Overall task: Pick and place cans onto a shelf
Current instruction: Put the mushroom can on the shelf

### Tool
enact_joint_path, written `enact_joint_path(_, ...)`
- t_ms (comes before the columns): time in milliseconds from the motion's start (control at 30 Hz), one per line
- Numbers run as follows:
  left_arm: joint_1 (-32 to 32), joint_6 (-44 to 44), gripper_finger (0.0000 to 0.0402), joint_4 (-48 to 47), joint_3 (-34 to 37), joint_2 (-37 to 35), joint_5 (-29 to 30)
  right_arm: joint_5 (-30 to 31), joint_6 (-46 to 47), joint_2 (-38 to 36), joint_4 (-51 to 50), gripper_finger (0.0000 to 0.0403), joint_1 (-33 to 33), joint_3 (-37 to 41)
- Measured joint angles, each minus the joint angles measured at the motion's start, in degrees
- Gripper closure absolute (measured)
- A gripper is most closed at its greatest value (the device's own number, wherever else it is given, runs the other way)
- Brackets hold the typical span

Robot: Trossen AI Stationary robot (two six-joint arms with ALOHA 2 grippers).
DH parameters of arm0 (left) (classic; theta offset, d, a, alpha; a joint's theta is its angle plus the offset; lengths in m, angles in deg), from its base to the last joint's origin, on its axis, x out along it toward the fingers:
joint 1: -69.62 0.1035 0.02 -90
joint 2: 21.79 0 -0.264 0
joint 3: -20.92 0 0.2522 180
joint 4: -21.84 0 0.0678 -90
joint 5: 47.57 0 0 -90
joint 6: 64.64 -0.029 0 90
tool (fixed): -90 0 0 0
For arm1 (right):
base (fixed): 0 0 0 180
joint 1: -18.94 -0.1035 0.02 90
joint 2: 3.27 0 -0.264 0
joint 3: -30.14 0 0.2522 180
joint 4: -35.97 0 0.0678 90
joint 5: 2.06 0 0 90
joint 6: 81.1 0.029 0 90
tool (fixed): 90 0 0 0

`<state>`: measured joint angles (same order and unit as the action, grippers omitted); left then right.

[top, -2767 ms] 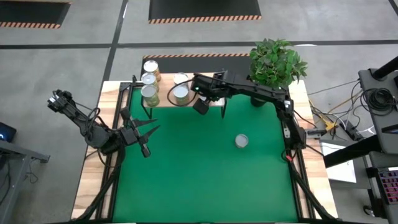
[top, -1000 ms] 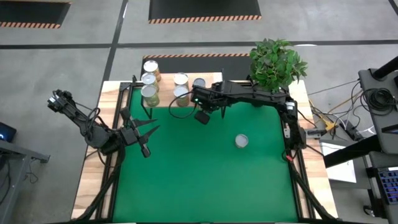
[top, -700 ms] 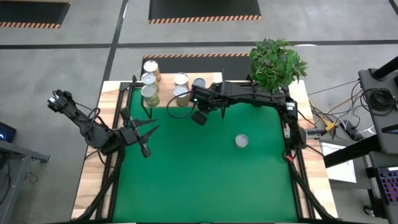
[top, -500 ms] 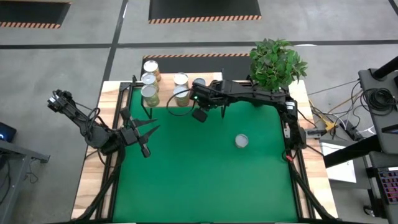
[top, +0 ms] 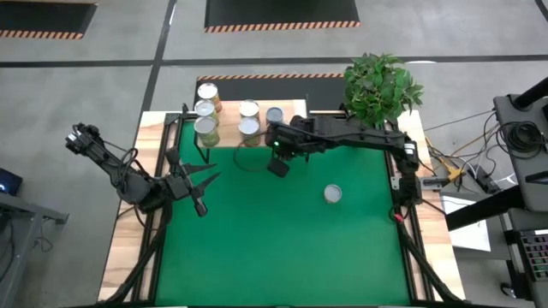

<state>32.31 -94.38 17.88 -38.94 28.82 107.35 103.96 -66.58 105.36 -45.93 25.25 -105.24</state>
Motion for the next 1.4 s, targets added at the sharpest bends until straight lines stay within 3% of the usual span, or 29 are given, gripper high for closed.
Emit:
enact_joint_path(267, 0.0, 0.3, 0.0320, 0.0, 0.0, 0.0, 0.0, -0.3, 7.2, -3.2, -6.1, 0.0390, -9.7, 1.1)
enact_joint_path(367, 0.0, 0.3, 0.0320, 0.0, 0.0, 0.0, 0.0, -3.5, 10.7, -3.9, -8.0, 0.0390, -13.6, 3.9)
enact_joint_path(633, 0.0, 0.5, 0.0320, 0.1, 0.0, 0.0, 0.0, -11.8, 24.9, -6.3, -8.1, 0.0390, -20.4, 19.9)
enact_joint_path(800, 0.0, 0.5, 0.0320, 0.1, 0.0, 0.0, 0.0, -14.7, 31.5, -9.3, -7.5, 0.0390, -21.5, 32.5)
enact_joint_path(1000, 0.0, 0.5, 0.0320, 0.1, 0.0, 0.0, 0.0, -13.9, 34.5, -17.1, 0.3, 0.0390, -20.1, 46.5)
enact_joint_path(1233, 0.0, 0.5, 0.0320, 0.0, 0.0, 0.0, 0.0, -1.0, 34.5, -27.5, 11.4, 0.0390, -19.6, 60.5)
enact_joint_path(1400, 0.0, 0.4, 0.0320, 0.1, 0.0, 0.0, 0.0, 0.5, 34.6, -34.8, 19.3, 0.0388, -19.8, 68.9)
